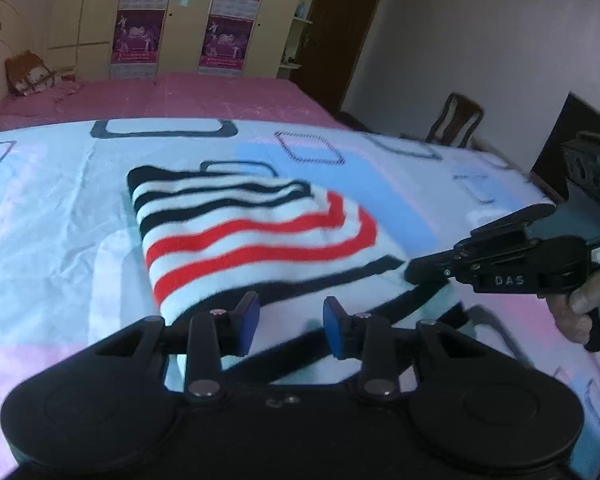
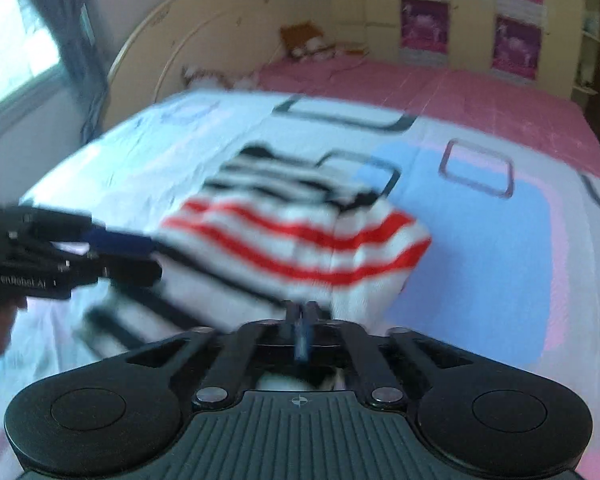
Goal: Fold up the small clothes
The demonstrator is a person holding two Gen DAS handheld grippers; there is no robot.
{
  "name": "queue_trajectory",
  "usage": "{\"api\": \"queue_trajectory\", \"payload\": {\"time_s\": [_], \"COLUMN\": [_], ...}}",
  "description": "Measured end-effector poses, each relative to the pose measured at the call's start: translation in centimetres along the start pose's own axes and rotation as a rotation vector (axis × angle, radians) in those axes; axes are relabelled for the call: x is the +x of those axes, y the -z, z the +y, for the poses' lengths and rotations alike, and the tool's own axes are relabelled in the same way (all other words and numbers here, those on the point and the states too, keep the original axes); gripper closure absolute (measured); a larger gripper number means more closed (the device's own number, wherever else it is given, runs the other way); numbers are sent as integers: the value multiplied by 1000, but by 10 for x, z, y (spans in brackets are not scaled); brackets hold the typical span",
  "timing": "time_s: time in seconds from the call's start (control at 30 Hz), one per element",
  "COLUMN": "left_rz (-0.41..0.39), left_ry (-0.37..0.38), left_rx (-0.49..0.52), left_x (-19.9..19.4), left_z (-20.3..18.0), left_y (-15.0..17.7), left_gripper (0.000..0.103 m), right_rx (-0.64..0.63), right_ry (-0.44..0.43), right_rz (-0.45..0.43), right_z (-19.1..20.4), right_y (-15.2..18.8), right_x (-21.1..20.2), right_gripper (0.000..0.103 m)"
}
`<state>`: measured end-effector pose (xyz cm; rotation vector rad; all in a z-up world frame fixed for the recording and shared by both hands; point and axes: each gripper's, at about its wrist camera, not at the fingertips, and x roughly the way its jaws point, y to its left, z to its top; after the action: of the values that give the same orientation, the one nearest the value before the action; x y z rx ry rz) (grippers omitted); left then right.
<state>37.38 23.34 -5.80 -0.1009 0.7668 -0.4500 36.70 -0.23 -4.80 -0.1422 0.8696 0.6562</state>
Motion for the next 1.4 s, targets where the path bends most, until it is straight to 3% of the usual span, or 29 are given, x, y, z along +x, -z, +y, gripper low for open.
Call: {"api": "queue_trajectory", "payload": {"time_s": [0.07, 0.3, 0.47, 0.67, 0.77, 0.87, 1.07, 1.4], "left_rz": [2, 7, 6, 15, -37, -28, 42, 15], "left_ry": [1, -54, -64, -79, -40, -66, -89, -118], "left_rx": [-36, 31, 25, 29, 38, 72, 0, -43], "left_x": [6, 15, 14, 5, -18, -31, -21, -16], "left_z": [1, -10, -11, -16, -25, -34, -22, -20], "left_y": [3, 8, 9, 2, 1, 15, 54, 61], "left_gripper": [71, 69, 69, 74, 73, 75, 74, 74], "right_rx": [11, 5, 28, 47, 32, 8, 36, 45], "right_ry": [33, 65, 77, 59, 31, 12, 32, 26], "right_rz": [19, 9, 10, -37, -62, -49, 50, 2], "right_z": [-6, -7, -7, 2, 12, 24, 22, 14], "right_y": [9, 17, 14, 7, 7, 15, 47, 61], "right_x": [10, 20, 15, -13, -33, -39, -11, -7], "right_gripper": [103, 103, 103, 103, 103, 103, 103, 103]}}
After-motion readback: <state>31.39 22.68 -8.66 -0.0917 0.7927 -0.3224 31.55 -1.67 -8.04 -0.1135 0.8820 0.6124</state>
